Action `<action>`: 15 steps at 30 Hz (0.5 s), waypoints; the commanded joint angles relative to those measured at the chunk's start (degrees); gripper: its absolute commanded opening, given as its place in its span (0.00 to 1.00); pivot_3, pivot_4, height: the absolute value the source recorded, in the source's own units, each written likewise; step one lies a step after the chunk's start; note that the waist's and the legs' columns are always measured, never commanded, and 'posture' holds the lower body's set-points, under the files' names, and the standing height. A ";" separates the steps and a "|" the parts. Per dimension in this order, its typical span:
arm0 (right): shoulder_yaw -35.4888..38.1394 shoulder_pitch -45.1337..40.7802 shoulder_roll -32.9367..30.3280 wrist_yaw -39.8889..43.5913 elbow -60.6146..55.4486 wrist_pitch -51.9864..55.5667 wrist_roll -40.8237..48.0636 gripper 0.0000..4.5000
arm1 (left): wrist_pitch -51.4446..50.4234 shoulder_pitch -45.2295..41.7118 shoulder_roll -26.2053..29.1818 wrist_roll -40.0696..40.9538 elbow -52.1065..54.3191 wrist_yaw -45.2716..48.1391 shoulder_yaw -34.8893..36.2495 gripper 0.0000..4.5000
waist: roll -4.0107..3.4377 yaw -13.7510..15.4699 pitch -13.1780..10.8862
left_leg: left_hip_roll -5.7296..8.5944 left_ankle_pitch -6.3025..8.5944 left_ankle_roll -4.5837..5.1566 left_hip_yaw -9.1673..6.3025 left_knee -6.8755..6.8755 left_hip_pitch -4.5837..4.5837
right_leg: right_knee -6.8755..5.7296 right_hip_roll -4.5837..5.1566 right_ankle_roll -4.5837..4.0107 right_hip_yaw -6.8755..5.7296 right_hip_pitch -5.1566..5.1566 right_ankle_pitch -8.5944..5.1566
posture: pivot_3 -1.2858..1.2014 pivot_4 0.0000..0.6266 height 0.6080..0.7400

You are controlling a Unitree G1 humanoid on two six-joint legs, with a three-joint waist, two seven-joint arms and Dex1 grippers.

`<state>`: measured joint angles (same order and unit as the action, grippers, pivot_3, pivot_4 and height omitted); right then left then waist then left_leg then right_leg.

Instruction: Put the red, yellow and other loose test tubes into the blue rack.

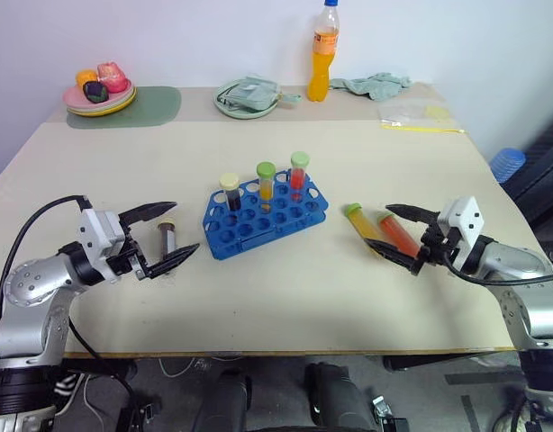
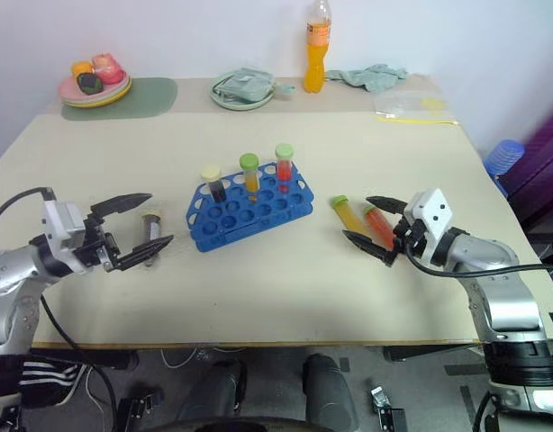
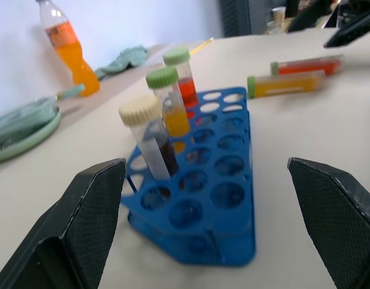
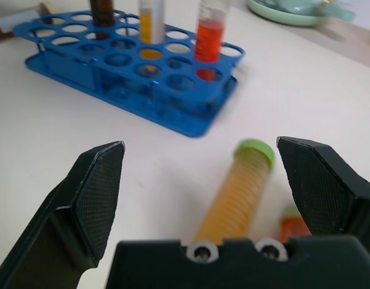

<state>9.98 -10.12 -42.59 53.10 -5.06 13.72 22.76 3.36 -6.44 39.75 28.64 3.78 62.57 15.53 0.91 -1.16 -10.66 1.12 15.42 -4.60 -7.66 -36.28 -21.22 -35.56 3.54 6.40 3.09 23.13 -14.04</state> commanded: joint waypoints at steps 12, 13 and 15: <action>-2.71 -18.32 -4.75 -9.16 -1.54 27.10 -0.85 1.00 | 2.70 0.71 -0.36 -0.24 1.26 -1.35 1.56 0.98 | -0.07 0.22 -0.02 | 0.00 0.00 0.00 0.00 0.02 -0.05 | 0.00 0.00 -0.06 0.02 0.06 -0.03 | 0.52 0.24 1.00; -3.35 -19.01 -4.81 -9.58 -2.90 29.66 -0.53 1.00 | 2.99 1.00 -0.36 -0.04 1.02 -1.24 1.93 0.98 | -0.08 0.22 -0.02 | 0.00 0.00 0.00 0.00 0.01 -0.05 | 0.00 0.00 -0.12 0.02 0.07 -0.06 | 0.52 0.24 1.00; -3.82 -20.93 -4.73 -10.10 -3.35 35.83 0.86 1.00 | 3.55 1.22 -1.09 -0.37 0.87 -2.08 1.74 0.98 | -0.08 0.18 -0.02 | 0.00 0.00 0.00 -0.01 0.02 -0.06 | 0.01 0.00 -0.11 0.01 0.07 -0.05 | 0.52 0.24 1.00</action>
<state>5.96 -29.24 -46.31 43.66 -5.77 44.94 22.05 5.59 -5.27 38.66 28.12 3.16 61.14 15.38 0.83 -0.98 -10.68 1.11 15.42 -4.60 -7.67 -36.25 -21.28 -35.54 3.55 6.29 3.10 23.20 -14.09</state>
